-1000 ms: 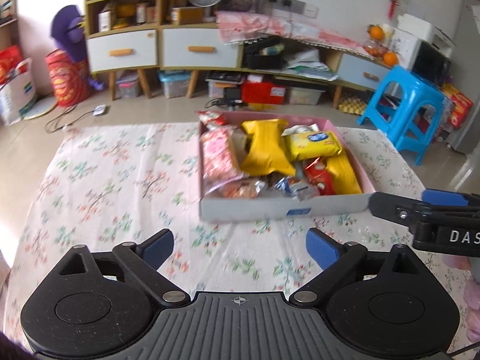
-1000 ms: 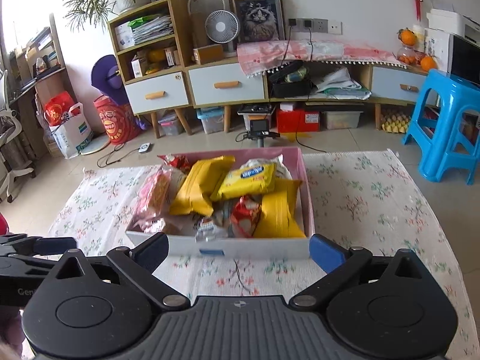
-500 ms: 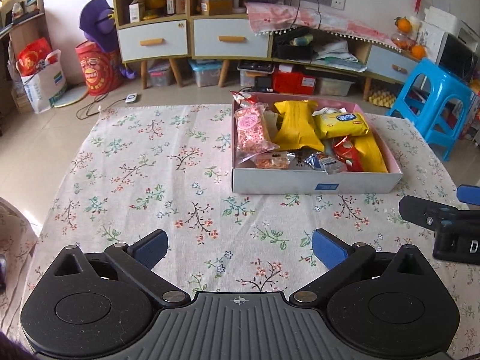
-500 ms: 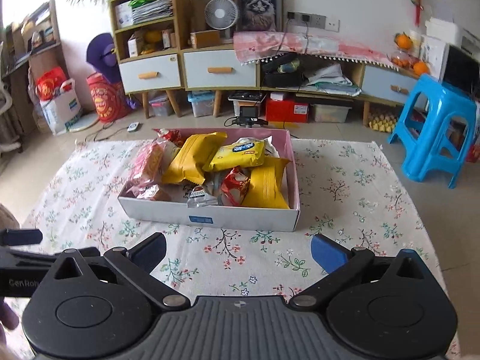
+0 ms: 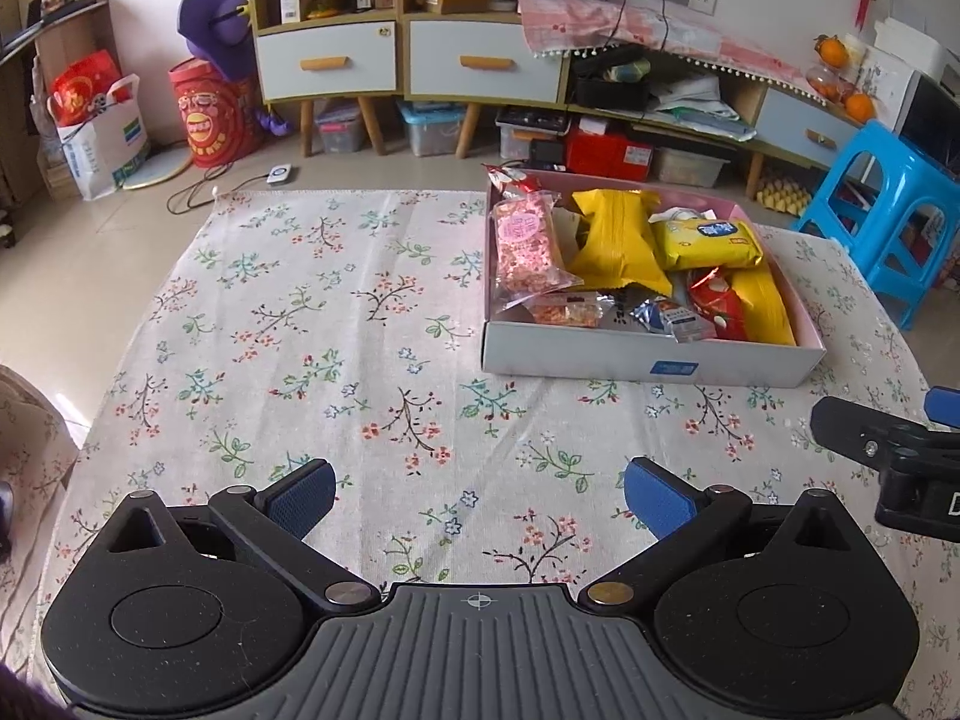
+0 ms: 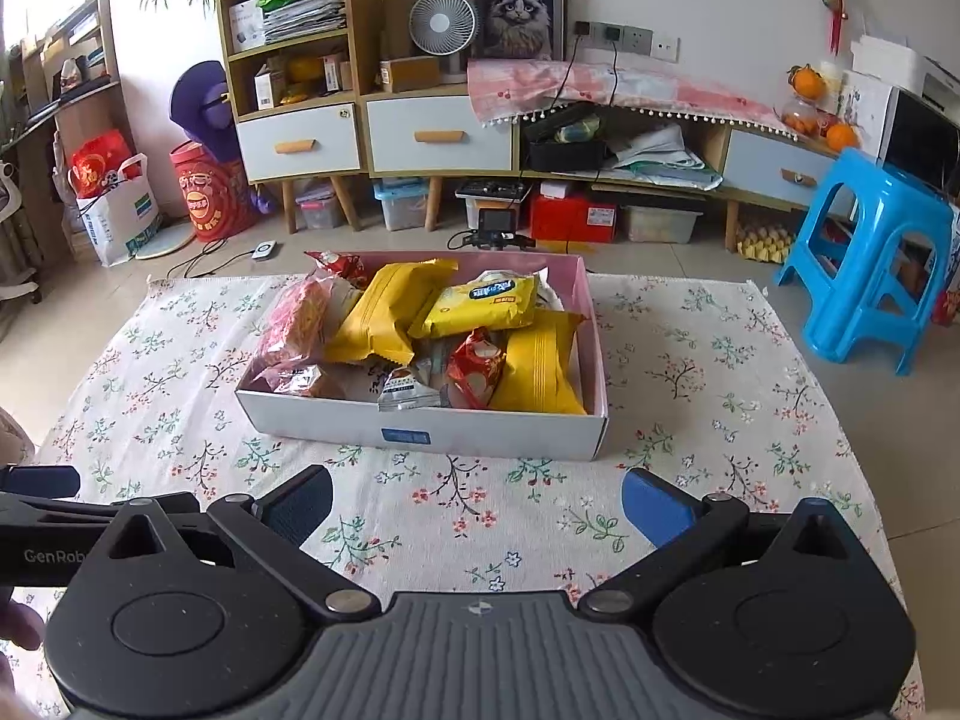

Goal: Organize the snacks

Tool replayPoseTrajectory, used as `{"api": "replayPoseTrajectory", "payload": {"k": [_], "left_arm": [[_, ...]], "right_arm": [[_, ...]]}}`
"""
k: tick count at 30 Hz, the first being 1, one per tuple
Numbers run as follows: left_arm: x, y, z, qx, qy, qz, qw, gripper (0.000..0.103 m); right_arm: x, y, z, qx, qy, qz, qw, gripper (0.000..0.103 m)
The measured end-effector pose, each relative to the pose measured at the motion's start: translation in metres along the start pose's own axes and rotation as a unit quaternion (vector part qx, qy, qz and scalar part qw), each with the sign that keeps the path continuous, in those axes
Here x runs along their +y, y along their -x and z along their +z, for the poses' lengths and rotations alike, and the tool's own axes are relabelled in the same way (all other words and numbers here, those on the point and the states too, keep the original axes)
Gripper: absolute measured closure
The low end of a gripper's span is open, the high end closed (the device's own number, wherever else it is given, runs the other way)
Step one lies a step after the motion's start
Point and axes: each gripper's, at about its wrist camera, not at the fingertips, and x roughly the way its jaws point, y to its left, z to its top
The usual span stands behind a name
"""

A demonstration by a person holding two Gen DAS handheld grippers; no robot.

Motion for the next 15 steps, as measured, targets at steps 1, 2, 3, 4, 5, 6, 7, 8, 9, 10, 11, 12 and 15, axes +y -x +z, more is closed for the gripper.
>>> {"api": "replayPoseTrajectory", "payload": {"k": [1,2,3,4,5,6,7,8,9,10,11,12,15], "left_arm": [[-0.0003,0.0005,0.0000,-0.001,-0.001,-0.001,1.0000,0.000],[-0.0005,0.0008,-0.0001,-0.001,-0.002,-0.001,1.0000,0.000],[-0.0008,0.0010,-0.0001,-0.001,-0.002,0.000,1.0000,0.000],[-0.0008,0.0010,0.0000,0.000,-0.002,0.000,1.0000,0.000],[-0.0008,0.0010,0.0001,0.000,-0.002,-0.001,1.0000,0.000],[-0.0009,0.0009,0.0000,0.001,-0.002,-0.001,1.0000,0.000],[-0.0010,0.0008,-0.0001,0.001,-0.002,-0.002,1.0000,0.000],[-0.0010,0.0009,-0.0003,0.001,-0.002,-0.003,1.0000,0.000],[-0.0009,0.0006,-0.0007,0.001,-0.002,-0.003,1.0000,0.000],[-0.0010,0.0007,-0.0010,0.001,-0.003,-0.003,1.0000,0.000],[-0.0012,0.0008,-0.0011,0.001,-0.003,-0.003,1.0000,0.000],[-0.0014,0.0008,-0.0012,0.001,-0.004,-0.003,1.0000,0.000],[-0.0018,0.0012,-0.0014,0.001,-0.004,-0.004,1.0000,0.000]], "right_arm": [[0.0009,0.0007,-0.0001,-0.001,0.002,0.001,1.000,0.008],[0.0016,0.0013,-0.0001,-0.002,0.004,0.000,1.000,0.008],[0.0024,0.0020,-0.0003,-0.003,0.006,-0.001,1.000,0.008],[0.0029,0.0024,-0.0003,-0.004,0.007,-0.002,1.000,0.008],[0.0034,0.0028,-0.0003,-0.004,0.008,-0.002,1.000,0.008],[0.0034,0.0028,-0.0003,-0.004,0.009,-0.003,1.000,0.008],[0.0030,0.0029,-0.0001,-0.004,0.009,-0.003,1.000,0.008],[0.0029,0.0029,0.0001,-0.005,0.008,-0.003,1.000,0.008],[0.0028,0.0033,0.0000,-0.005,0.008,-0.003,1.000,0.008],[0.0026,0.0036,0.0002,-0.006,0.007,-0.003,1.000,0.008],[0.0024,0.0039,0.0005,-0.007,0.007,-0.003,1.000,0.008],[0.0027,0.0041,0.0008,-0.008,0.007,-0.004,1.000,0.008],[0.0033,0.0050,0.0005,-0.010,0.008,-0.005,1.000,0.008]]}}
